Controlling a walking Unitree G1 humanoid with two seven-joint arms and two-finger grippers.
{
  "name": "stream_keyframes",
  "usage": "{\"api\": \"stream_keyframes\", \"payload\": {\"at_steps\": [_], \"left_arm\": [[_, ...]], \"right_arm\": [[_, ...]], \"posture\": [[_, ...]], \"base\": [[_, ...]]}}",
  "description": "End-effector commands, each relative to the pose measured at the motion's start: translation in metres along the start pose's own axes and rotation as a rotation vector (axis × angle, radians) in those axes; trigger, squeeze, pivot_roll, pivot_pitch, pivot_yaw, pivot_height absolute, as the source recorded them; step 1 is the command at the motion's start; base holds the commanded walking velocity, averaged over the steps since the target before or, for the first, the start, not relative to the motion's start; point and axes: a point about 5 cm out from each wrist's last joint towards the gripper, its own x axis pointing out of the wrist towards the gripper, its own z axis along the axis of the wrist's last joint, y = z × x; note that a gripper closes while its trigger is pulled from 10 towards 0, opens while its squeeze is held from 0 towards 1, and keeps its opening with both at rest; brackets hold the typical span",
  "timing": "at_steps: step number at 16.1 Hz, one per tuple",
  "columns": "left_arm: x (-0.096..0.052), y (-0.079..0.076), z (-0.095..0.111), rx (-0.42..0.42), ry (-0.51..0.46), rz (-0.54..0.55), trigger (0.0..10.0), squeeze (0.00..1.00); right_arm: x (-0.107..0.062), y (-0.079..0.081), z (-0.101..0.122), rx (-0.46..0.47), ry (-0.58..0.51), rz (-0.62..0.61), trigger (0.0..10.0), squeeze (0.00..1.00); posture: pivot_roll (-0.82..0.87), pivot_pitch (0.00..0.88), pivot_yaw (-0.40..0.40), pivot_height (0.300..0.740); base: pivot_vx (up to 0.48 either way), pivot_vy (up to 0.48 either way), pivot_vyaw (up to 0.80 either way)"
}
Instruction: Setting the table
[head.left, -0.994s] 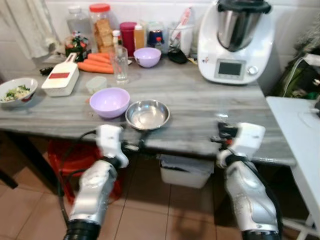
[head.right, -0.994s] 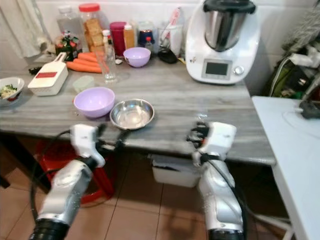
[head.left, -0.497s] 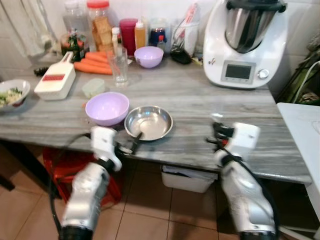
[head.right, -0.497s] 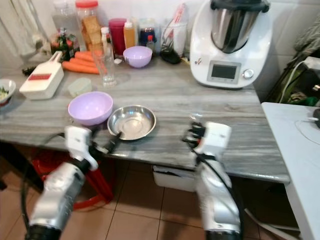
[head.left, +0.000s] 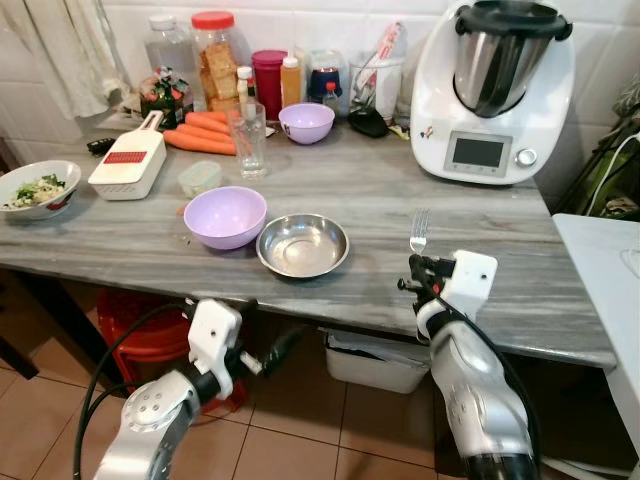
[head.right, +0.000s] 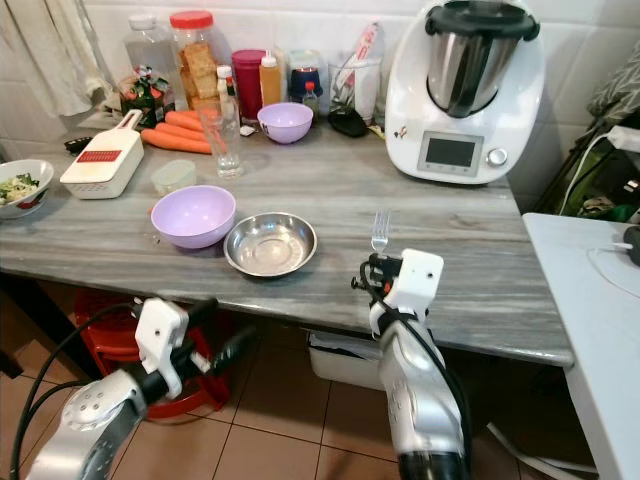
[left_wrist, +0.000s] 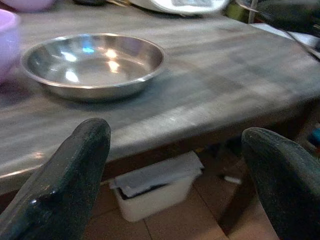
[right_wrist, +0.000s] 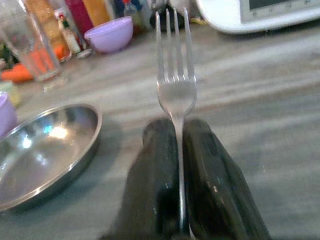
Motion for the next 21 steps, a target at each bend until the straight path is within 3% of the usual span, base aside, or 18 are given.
{"api": "stream_keyframes", "payload": {"at_steps": [1, 3, 10, 16, 21], "left_arm": [[-0.002, -0.001, 0.006, 0.013, -0.005, -0.024, 10.0, 0.00], [-0.008, -0.007, 0.004, 0.006, 0.012, -0.046, 10.0, 0.00], [-0.018, -0.017, 0.005, -0.013, 0.034, -0.067, 10.0, 0.00], [-0.018, -0.021, 0.005, -0.015, 0.041, -0.086, 10.0, 0.00], [-0.013, -0.024, 0.008, -0.007, 0.038, -0.132, 10.0, 0.00]], "right_arm": [[0.006, 0.002, 0.006, 0.020, -0.001, -0.013, 10.0, 0.00], [0.019, 0.007, 0.009, 0.055, 0.023, -0.025, 10.0, 0.00], [0.037, 0.035, -0.003, 0.101, 0.116, 0.009, 10.0, 0.00], [0.050, 0.034, -0.006, 0.099, 0.151, 0.013, 10.0, 0.00], [0.058, 0.039, -0.018, 0.151, 0.213, 0.020, 10.0, 0.00]], "posture": [[0.01, 0.008, 0.009, 0.740], [0.02, 0.027, 0.000, 0.740], [0.05, 0.051, -0.018, 0.740], [0.06, 0.040, -0.018, 0.740], [0.06, 0.017, -0.011, 0.740]], "base": [[0.000, 0.000, 0.00], [0.000, 0.000, 0.00], [0.000, 0.000, 0.00], [0.000, 0.000, 0.00], [0.000, 0.000, 0.00]]}}
